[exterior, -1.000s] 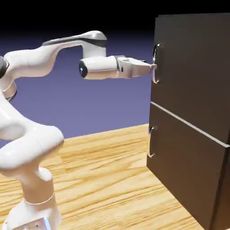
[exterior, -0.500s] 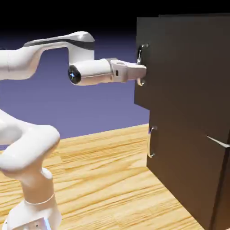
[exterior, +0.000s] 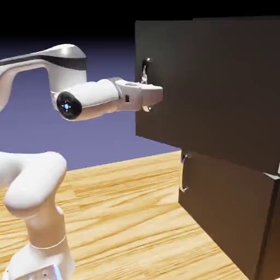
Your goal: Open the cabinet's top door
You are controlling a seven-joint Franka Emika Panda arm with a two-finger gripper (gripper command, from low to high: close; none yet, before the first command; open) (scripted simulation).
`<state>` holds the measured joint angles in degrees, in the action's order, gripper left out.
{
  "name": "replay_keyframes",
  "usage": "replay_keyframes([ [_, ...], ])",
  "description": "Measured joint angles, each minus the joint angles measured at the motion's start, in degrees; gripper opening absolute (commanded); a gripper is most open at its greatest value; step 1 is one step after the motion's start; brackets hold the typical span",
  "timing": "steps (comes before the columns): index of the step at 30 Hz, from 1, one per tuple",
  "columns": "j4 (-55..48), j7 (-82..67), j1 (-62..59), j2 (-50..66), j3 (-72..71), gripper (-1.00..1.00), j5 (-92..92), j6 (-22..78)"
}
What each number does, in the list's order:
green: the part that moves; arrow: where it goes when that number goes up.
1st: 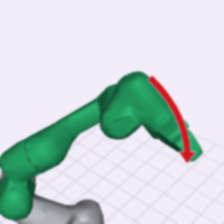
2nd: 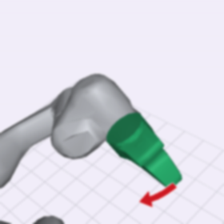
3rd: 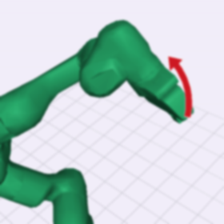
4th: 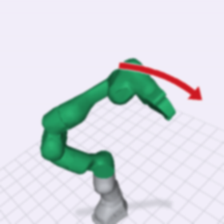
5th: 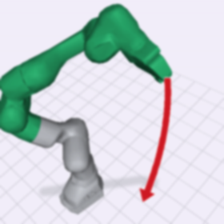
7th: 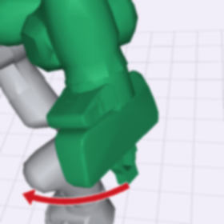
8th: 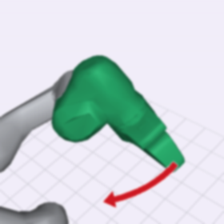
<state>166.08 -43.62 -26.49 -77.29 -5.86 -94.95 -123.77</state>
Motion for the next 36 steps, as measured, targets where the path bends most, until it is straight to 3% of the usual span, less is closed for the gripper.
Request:
replay_keyframes([
  [16, -6.5, -1.9, 1.2, 6.2, 33.2, -1.00, 30.7, 26.2],
  [24, -19.0, -4.6, 10.0, 15.7, 49.8, -1.00, 43.1, 41.0],
  [36, -42.9, -5.9, 34.0, 25.0, 72.4, -1.00, 53.7, 60.5],
])
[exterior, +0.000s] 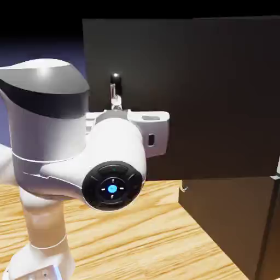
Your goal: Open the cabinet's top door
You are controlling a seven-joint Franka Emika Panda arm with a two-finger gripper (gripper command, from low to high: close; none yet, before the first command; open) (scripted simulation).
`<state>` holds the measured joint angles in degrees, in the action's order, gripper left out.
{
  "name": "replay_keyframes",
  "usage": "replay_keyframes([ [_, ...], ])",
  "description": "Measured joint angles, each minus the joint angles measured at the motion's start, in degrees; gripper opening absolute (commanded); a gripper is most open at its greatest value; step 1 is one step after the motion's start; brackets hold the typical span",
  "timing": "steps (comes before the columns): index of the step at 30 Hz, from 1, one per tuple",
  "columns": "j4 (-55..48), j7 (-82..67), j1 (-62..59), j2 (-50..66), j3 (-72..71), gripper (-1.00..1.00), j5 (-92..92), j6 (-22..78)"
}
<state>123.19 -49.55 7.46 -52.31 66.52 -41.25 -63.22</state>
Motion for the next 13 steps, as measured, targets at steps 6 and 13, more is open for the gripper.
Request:
replay_keyframes([
  [6, -11.0, 1.6, 12.5, 0.0, 8.7, -1.00, 2.9, 7.0],
  [13, -24.7, 5.5, 27.0, -3.0, 16.7, -1.00, 5.4, 14.8],
])
